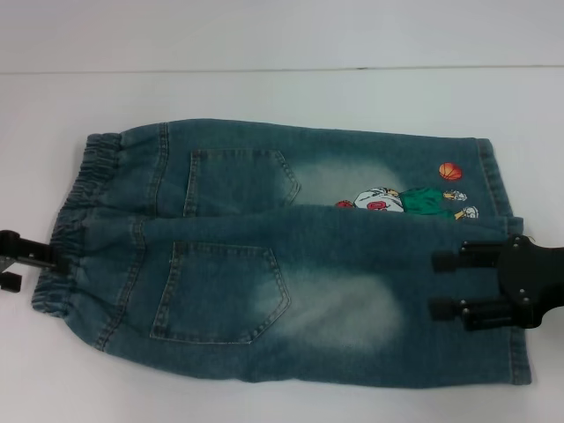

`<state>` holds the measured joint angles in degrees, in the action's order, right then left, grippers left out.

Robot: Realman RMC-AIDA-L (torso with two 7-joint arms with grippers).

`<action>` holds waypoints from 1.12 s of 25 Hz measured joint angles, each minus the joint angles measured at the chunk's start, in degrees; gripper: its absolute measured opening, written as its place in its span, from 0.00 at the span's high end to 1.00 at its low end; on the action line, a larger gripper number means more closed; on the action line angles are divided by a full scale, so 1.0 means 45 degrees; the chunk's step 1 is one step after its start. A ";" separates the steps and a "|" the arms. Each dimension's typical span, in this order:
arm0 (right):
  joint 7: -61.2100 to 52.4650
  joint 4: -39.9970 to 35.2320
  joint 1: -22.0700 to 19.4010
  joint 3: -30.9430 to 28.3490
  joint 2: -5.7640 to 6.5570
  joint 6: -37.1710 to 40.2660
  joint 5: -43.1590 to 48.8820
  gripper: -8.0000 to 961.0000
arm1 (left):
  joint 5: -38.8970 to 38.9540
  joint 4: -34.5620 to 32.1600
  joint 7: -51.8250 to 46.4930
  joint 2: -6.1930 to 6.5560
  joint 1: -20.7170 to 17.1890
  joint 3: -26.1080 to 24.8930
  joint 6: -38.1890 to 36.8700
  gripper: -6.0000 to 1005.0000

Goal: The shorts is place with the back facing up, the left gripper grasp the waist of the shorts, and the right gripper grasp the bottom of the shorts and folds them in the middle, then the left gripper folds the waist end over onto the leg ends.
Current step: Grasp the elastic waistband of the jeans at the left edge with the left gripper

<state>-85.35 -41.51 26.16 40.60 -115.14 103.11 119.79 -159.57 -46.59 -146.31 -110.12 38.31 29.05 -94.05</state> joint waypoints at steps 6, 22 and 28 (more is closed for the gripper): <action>0.0003 -0.0007 0.0015 0.0000 0.0001 -0.0003 0.0016 0.15 | -0.0270 0.0137 -0.0064 0.0007 0.0110 0.0086 0.0137 0.13; 0.0003 -0.0015 0.0070 0.0000 0.0000 -0.0073 0.0021 0.15 | -0.0360 0.0492 -0.0121 -0.0058 0.0177 0.0542 0.0181 0.13; 0.0003 0.0013 0.0065 0.0000 0.0001 -0.0073 0.0021 0.15 | -0.0438 0.0500 -0.0124 -0.0068 0.0178 0.0546 0.0301 0.13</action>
<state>-85.34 -41.45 26.45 40.60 -115.13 102.78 119.89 -161.54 -44.34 -146.87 -110.43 39.11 31.50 -92.70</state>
